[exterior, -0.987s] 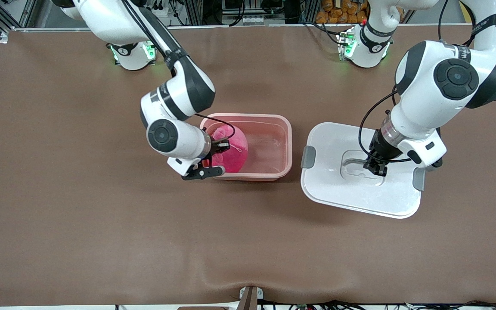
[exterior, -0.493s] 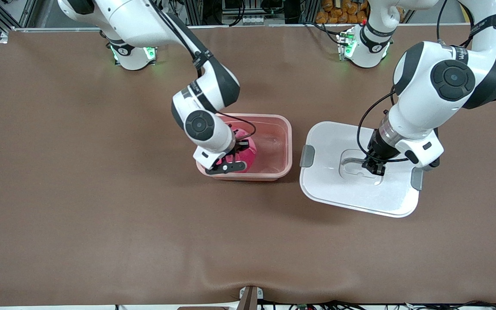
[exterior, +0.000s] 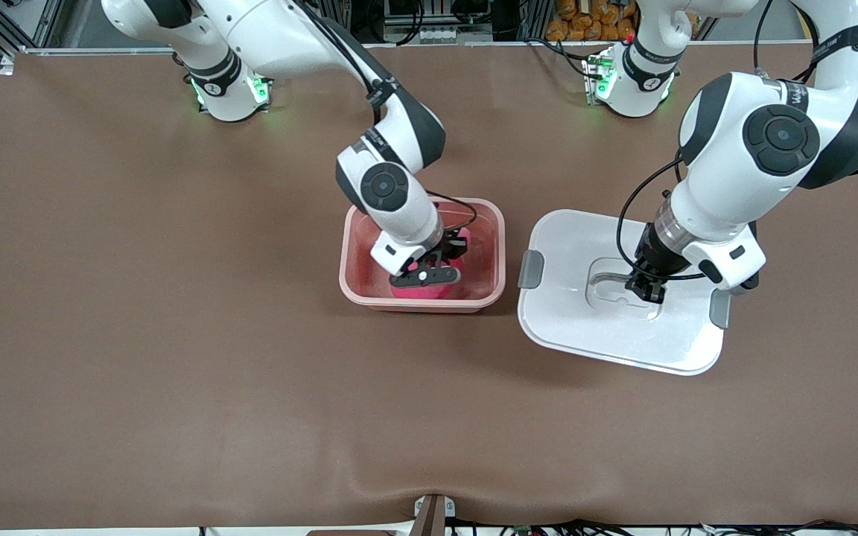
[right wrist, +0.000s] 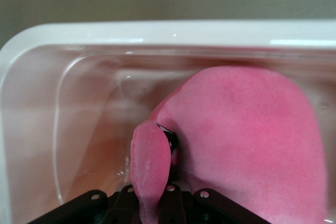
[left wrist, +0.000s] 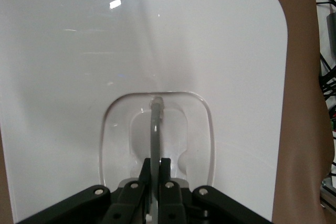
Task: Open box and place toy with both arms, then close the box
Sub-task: 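Lower the pink toy into the open box with the right gripper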
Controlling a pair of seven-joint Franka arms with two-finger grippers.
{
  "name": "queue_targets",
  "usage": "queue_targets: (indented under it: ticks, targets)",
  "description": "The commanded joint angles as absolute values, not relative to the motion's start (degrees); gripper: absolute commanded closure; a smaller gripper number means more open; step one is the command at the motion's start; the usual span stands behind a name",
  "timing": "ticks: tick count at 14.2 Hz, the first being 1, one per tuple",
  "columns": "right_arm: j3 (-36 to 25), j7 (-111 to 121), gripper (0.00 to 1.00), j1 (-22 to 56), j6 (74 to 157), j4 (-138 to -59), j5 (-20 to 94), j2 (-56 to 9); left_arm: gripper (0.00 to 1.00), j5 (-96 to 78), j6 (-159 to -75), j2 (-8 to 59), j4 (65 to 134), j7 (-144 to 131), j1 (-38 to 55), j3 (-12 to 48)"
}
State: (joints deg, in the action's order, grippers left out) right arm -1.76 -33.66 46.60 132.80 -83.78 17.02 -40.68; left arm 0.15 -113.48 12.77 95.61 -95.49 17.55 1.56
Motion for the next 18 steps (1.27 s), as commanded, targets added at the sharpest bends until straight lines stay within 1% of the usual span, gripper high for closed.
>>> queue_targets:
  ticks: [1, 2, 3, 4, 9, 15, 18]
  targets:
    - [-2.29, -35.60, 1.00, 47.90, 134.91, -82.62, 16.52, -43.85, 1.00, -0.97, -114.08, 10.90, 97.47, -94.13, 17.31, 1.67]
    - [-2.37, -35.51, 0.72, 47.99, 135.52, -82.44, 16.35, -44.64, 1.00, -0.97, -114.08, 10.99, 97.47, -94.13, 17.31, 1.67]
    - [-2.29, -35.42, 0.06, 47.99, 136.57, -82.35, 16.26, -45.08, 1.00, -0.97, -114.17, 10.99, 97.47, -94.13, 17.31, 1.67]
    - [-2.37, -35.25, 0.00, 48.51, 137.02, -82.35, 15.91, -45.09, 1.00, -0.88, -114.17, 10.90, 97.47, -94.13, 17.31, 1.58]
    - [-2.81, -35.07, 0.00, 47.55, 136.15, -82.18, 15.91, -41.32, 1.00, -0.88, -114.17, 10.99, 97.47, -94.22, 17.31, 1.67]
    - [-2.90, -34.72, 0.00, 42.72, 128.94, -82.35, 15.91, -32.62, 1.00, -0.97, -114.17, 10.99, 97.47, -94.22, 17.40, 1.67]
    - [-2.90, -34.72, 0.00, 38.60, 124.91, -83.49, 15.30, -28.32, 1.00, -0.97, -114.08, 10.90, 97.38, -94.31, 17.49, 1.67]
